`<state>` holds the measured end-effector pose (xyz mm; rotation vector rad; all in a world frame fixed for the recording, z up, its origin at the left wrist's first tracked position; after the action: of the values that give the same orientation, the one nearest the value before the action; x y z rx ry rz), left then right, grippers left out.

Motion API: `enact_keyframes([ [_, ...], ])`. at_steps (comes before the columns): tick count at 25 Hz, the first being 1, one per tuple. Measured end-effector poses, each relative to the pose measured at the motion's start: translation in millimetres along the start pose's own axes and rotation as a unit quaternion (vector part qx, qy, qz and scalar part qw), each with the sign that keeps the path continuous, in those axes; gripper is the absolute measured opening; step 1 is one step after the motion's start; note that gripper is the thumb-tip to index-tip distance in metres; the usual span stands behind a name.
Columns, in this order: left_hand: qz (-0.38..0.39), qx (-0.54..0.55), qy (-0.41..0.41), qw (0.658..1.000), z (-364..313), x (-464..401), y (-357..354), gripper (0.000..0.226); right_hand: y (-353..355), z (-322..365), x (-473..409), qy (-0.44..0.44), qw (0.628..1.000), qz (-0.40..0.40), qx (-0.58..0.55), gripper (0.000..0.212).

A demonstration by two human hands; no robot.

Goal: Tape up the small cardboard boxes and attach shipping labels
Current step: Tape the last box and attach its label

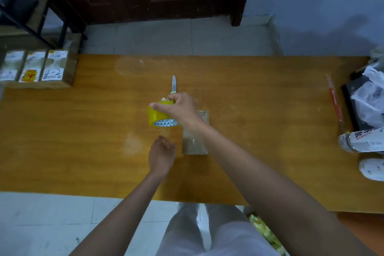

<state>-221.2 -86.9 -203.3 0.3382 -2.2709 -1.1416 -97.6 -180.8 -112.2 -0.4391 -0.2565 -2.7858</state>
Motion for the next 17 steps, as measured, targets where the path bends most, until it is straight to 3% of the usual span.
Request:
enact_keyframes([
  [2,-0.048,-0.014,0.008,0.999,14.5,-10.9,21.7,0.011,-3.1,0.3,-0.5,-0.005,1.0,0.001,0.009,0.055],
  [4,-0.046,0.025,0.005,0.999,15.2,-32.2,32.1,0.011,-4.7,-0.4,-0.5,-0.012,1.0,0.009,0.015,0.053],
  [7,0.041,0.071,-0.055,0.995,-5.3,-62.9,30.9,0.028,2.8,4.2,0.3,-0.013,1.0,0.01,-0.022,0.047],
  [10,0.197,0.103,-0.111,0.969,-23.9,-79.9,16.0,0.037,24.1,-3.7,7.4,-0.026,0.995,-0.008,-0.101,0.042],
  [13,0.285,0.042,-0.14,0.947,-25.2,-90.1,1.0,0.037,37.5,-12.6,18.4,-0.01,0.992,-0.025,-0.124,0.038],
  [17,0.237,-0.098,-0.229,0.939,-28.1,-102.3,-3.2,0.034,37.7,-13.7,21.5,0.015,0.992,-0.032,-0.12,0.042],
])
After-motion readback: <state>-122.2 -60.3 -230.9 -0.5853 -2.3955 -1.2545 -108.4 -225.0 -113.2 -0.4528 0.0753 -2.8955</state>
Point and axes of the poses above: each hand's wrist, its own x-axis away from the middle knuckle, its own y-axis out of the back of the hand, z = x × y, the point moved 8 cm from there along -x, towards the middle knuckle, and after that the axes turned 6 degrees about -x, right-handed, at the moved point
